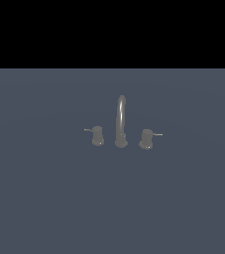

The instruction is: Turn on the faucet by rotating a designated handle.

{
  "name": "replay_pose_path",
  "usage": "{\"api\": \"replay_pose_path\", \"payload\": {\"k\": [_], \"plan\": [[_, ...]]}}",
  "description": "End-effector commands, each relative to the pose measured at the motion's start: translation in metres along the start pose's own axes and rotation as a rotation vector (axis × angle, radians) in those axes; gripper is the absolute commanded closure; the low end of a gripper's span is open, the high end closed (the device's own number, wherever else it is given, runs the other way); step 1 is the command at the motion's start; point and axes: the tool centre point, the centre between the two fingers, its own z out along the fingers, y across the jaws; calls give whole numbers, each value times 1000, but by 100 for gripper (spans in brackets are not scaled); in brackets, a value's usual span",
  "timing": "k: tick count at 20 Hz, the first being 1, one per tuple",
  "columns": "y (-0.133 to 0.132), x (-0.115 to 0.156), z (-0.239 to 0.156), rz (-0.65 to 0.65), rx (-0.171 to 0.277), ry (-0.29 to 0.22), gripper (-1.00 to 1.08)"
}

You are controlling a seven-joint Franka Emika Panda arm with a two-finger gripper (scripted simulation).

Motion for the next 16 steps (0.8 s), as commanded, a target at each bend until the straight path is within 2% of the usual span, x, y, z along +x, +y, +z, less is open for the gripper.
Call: {"api": "replay_pose_path", "payload": {"k": [1,16], "plan": [[-10,6,15,57,0,-1,108],[-61,50,99,374,-5,-6,108]]}}
